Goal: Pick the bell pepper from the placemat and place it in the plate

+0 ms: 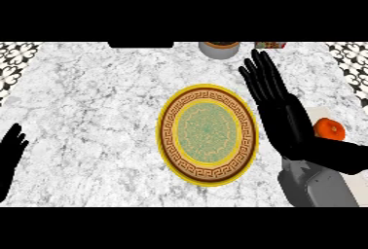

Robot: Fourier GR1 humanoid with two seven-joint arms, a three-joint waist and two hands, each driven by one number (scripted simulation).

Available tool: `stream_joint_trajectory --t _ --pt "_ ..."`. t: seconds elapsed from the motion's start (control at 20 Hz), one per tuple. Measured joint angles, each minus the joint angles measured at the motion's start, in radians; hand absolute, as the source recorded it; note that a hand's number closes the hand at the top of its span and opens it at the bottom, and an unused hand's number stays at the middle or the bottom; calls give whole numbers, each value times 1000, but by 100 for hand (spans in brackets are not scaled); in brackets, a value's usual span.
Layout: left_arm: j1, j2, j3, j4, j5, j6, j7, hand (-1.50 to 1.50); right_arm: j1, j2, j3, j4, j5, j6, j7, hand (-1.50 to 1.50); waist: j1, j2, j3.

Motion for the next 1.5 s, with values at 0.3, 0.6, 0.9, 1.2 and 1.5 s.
stream_joint_trajectory --t 0.3,0.6,0.9,1.2,1.5 --pt "-148 4 -30 -145 -28 -35 -50 0 -14 -85 132 56 124 150 -55 150 -8 21 -2" --pt "-229 -17 -74 -212 -41 -56 -63 0 16 -261 207 190 523 14 -57 -150 -44 18 -9" --pt "-305 -54 -111 -237 -68 -50 -37 0 214 -153 163 339 526 -182 -393 -150 -26 29 -2" --pt "-320 -67 -95 -257 -84 -77 -3 0 283 -173 87 264 532 -232 -497 -150 -15 27 -3" --pt "-341 -74 -83 -242 -91 -87 4 0 310 -337 68 106 688 -229 -225 -150 -26 21 -7"
